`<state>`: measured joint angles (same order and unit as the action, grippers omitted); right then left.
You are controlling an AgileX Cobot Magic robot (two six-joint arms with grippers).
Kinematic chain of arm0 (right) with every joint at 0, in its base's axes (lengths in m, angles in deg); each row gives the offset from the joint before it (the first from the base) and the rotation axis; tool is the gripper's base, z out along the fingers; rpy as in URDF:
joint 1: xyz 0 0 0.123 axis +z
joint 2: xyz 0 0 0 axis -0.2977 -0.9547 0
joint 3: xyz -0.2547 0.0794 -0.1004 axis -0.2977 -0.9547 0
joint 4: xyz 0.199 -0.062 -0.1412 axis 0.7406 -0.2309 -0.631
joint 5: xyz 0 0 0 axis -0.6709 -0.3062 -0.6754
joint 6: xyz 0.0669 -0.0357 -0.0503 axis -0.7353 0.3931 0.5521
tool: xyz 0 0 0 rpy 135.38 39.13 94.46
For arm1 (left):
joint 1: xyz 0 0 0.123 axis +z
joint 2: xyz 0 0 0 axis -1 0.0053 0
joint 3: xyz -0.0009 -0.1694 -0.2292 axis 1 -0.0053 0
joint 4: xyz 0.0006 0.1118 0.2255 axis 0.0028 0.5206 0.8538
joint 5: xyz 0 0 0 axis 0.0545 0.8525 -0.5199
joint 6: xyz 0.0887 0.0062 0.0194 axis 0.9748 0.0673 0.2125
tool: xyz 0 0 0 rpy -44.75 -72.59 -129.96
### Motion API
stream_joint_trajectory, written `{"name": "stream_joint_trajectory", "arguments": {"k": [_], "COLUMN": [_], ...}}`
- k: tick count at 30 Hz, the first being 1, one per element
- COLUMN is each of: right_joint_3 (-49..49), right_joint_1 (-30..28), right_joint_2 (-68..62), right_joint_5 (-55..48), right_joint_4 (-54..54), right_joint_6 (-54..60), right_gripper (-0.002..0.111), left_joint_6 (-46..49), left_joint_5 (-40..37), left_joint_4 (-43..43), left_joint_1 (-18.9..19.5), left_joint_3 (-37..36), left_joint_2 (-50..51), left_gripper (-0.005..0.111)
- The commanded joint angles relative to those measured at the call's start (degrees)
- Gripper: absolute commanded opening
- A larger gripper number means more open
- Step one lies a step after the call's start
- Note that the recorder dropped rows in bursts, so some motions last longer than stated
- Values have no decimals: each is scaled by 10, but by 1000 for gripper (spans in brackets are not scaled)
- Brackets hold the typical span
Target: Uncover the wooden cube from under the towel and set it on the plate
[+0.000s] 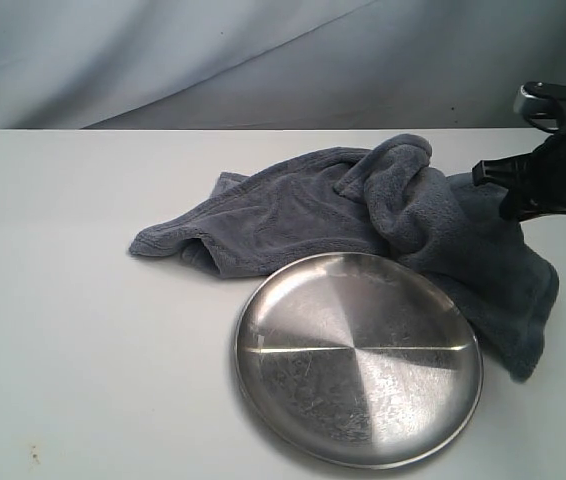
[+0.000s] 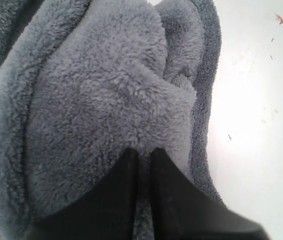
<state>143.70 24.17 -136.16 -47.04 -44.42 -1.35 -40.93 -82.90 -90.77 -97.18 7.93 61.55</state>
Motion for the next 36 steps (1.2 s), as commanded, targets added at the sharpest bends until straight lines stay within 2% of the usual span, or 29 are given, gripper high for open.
{"name": "stream_joint_trajectory", "arguments": {"k": [1,7,15,25,34,36], "right_joint_3": [-1,-1,-1,1,1,1], "right_joint_1": [0,0,0,0,0,0], "right_joint_2": [0,10,74,115,114,114], "right_joint_5": [4,3,4,-16,-28,-28], "right_joint_4": [-4,11,116,420,552,595], "right_joint_6": [0,1,70,322,449,511], "right_gripper": [0,0,0,0,0,0], "left_joint_6": [-1,-1,-1,-1,-1,-1], "left_joint_5": [6,6,6,6,6,6], "left_joint_4": [-1,-1,-1,-1,-1,-1], "left_joint_1": [1,1,1,1,1,1], "left_joint_3": [-3,-3,-3,-3,-3,-3], "left_joint_2": [-2,-2,-2,-2,-2,-2], "left_gripper": [0,0,0,0,0,0]}}
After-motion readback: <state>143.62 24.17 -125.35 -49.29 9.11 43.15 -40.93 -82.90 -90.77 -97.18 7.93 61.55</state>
